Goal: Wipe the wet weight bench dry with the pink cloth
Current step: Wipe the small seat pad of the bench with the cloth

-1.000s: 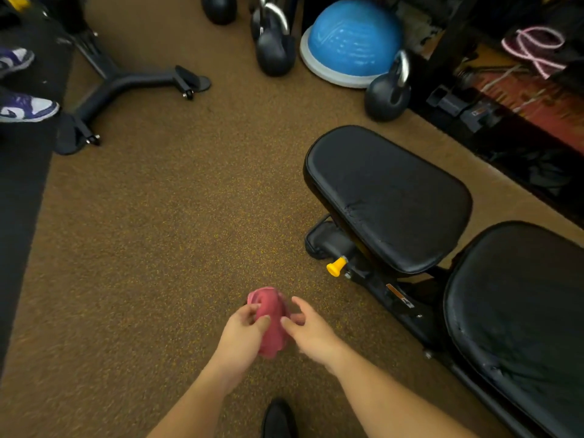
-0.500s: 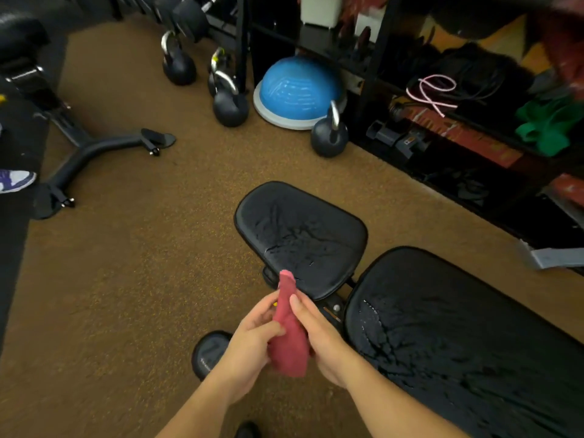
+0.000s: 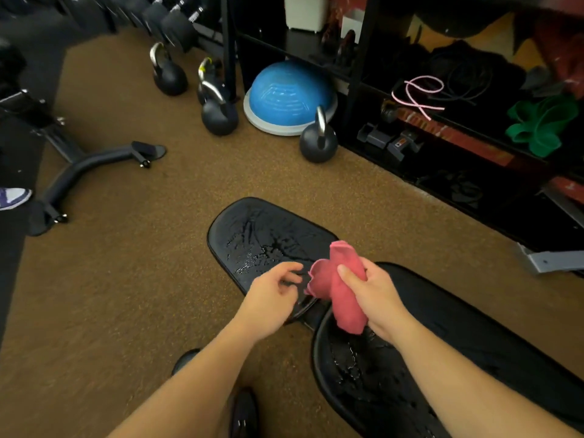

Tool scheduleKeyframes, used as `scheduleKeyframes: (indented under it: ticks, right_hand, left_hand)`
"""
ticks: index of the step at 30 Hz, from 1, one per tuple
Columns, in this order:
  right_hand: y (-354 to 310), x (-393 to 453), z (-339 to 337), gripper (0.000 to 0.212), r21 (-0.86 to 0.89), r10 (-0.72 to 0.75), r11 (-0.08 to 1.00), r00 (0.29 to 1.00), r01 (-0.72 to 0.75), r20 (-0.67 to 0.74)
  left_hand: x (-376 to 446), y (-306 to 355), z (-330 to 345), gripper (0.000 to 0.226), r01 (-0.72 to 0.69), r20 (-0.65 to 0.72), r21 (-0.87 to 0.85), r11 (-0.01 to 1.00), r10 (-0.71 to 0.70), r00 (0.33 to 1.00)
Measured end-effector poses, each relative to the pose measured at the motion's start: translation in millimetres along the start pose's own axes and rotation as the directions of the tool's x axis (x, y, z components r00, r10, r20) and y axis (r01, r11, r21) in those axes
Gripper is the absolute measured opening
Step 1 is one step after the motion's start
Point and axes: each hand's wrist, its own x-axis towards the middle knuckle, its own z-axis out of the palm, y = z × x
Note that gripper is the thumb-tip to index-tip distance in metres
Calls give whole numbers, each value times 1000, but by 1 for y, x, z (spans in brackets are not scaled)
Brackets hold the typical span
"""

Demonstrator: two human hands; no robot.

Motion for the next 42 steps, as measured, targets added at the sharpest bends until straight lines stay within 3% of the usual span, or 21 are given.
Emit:
scheduleKeyframes:
  ticks: [3, 10, 14, 16, 19, 23, 27, 30, 35, 39, 42]
  right_hand:
    - [-5, 34, -2, 27, -143, -98, 986, 992, 87, -73]
    - [-31, 113, 9, 51, -415, -259, 887, 962, 201, -87]
    - [-16, 160, 19, 52, -560, -217, 819, 971, 127, -98]
    - [1, 169, 28, 56, -652, -140, 752, 990, 99, -10]
    - [32, 171, 39, 45, -751, -220, 621, 969, 225, 109]
    - [45, 179, 40, 46, -868, -200, 428, 963, 251, 180]
    - [49, 179, 38, 51, -860, -240, 359, 926, 363, 291]
    - [59, 175, 32, 45, -831, -315, 355, 892, 427, 324]
    - [72, 168, 16, 42, -771, -358, 448, 881, 454, 311]
    - [68, 164, -6, 44, -675, -291, 629, 922, 386, 256]
    - [46, 166, -25, 42, -616, -267, 695, 929, 371, 258]
  left_hand:
    - [42, -7, -21, 39, -81, 52, 320, 944, 68, 996]
    - [147, -6, -59, 46, -214, 197, 665, 716, 108, 974]
    - [192, -12, -68, 52, -278, 253, 766, 580, 125, 959]
    - [207, -19, -68, 54, -289, 270, 793, 537, 115, 956]
    - [221, -32, -66, 56, -278, 259, 801, 530, 112, 959]
    - [225, -44, -62, 57, -300, 281, 808, 507, 116, 953]
    - [226, -48, -62, 58, -313, 277, 818, 482, 146, 950]
    - [225, -47, -60, 58, -292, 259, 827, 480, 136, 956]
    - [222, -43, -58, 57, -240, 221, 846, 476, 97, 970]
    - [223, -39, -54, 58, -204, 208, 840, 502, 47, 977]
    - [221, -40, -51, 58, -185, 197, 839, 512, 32, 980]
